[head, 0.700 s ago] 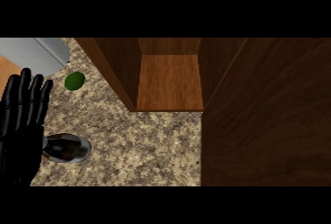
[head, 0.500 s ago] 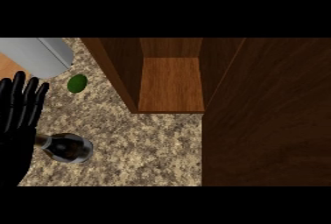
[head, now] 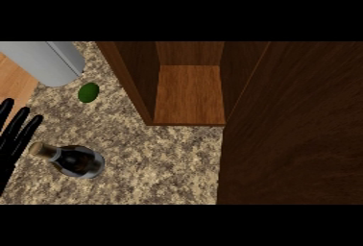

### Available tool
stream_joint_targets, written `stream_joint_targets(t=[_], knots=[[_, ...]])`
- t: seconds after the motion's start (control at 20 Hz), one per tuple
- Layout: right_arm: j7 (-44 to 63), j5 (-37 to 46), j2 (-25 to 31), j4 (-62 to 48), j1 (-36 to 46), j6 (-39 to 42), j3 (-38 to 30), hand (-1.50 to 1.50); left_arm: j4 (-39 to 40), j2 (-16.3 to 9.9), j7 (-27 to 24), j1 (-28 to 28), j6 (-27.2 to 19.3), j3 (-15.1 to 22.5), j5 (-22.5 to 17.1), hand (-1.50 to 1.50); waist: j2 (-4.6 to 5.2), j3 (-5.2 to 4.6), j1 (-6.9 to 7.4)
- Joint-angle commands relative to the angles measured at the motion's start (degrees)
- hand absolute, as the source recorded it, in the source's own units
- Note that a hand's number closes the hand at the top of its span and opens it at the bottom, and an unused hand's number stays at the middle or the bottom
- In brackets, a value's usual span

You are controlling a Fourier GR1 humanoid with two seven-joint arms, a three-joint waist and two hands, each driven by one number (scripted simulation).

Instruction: Pick up the wine, place it into the cabinet and close the cabinet

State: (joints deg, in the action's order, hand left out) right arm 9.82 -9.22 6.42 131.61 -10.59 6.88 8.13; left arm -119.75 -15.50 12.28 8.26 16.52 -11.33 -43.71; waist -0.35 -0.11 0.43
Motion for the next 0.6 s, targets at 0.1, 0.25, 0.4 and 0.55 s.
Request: stream_joint_targets(t=[0.1, 0.25, 0.4, 0.55], knots=[[10.0, -3.5, 1.1, 14.1, -6.6, -0.7, 3.3, -1.50, -2.8, -9.1, 10.1, 3.1, 1.2, -11.4, -20.5, -1.50, -0.05, 0.07, -0.23], [14.9, -3.3, 0.3, 18.2, -4.8, -3.5, 4.8, -1.50, -3.4, -10.8, 12.5, 5.7, 1.8, -16.0, -27.3, -1.50, 0.00, 0.05, 0.13], [15.5, -1.4, 0.2, 20.8, -7.1, -4.1, 7.0, -1.50, -5.6, -13.8, 16.1, 3.4, -3.8, -18.8, -30.7, -1.50, 0.00, 0.08, -0.42], [15.6, 0.1, 0.3, 22.0, -9.2, -4.2, 10.3, -1.50, -3.4, -15.5, 17.6, 3.8, -1.8, -23.4, -34.4, -1.50, -0.03, 0.07, -0.62]])
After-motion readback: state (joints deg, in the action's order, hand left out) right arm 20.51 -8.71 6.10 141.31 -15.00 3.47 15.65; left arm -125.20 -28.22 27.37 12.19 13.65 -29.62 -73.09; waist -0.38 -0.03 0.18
